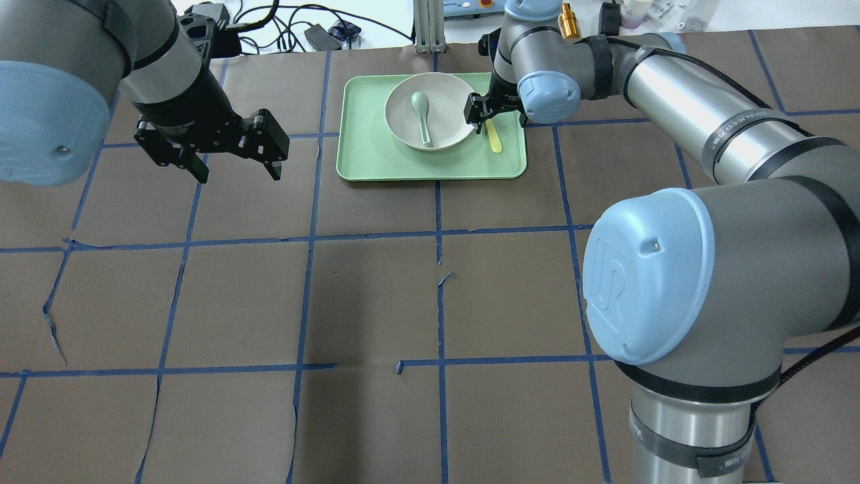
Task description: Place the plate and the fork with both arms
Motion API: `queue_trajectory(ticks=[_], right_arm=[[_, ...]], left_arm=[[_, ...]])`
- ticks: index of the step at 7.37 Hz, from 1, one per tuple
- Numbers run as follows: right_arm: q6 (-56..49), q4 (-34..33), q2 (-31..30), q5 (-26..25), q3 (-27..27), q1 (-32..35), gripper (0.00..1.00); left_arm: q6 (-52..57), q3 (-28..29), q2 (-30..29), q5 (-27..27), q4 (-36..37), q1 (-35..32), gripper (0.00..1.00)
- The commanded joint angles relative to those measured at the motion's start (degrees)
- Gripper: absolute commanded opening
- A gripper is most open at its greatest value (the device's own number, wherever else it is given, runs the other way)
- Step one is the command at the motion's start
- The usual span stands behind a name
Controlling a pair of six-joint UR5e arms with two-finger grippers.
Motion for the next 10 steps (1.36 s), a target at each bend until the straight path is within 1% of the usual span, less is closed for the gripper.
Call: queue_trajectory(ticks=[1,2,3,4,5,6,7,8,10], right_arm=[[-4.37,1.9,-8.48,-5.13,5.93,-0.18,1.0],[-5.87,2.0,-15.14,-5.52,11.38,-1.4,1.0],[-8.15,6.35,-20.95,-5.52,14.82,-3.93,1.0],[-8.26,13.26,-26.41,-5.35,16.43,-6.57,1.0],[-8.17,18.38,-31.42,-5.0,16.62,-7.72,1.0],[-8.17,25.22,-35.21,-5.34,16.53,-7.82,1.0],[-7.47,29.72,-39.08,-5.34,16.53,-7.74,1.0],[-6.77,30.99,-41.9,-5.43,16.62,-7.65,1.0],[-2.92,31.36,-43.24,-5.26,17.66,-7.47,1.0]], left_arm=[[-0.07,0.0,0.09,0.0,0.0,0.0,1.0],[-0.07,0.0,0.18,0.0,0.0,0.0,1.0],[0.01,0.0,0.18,0.0,0.0,0.0,1.0],[-0.07,0.0,0.26,0.0,0.0,0.0,1.0],[-0.16,0.0,0.26,0.0,0.0,0.0,1.0],[-0.08,0.0,0.35,0.09,-0.09,0.0,1.0],[-0.07,0.0,0.35,0.09,-0.09,0.0,1.0],[-0.07,-0.09,0.53,0.09,-0.09,0.0,1.0],[-0.07,-0.18,0.79,0.09,-0.26,-0.09,1.0]])
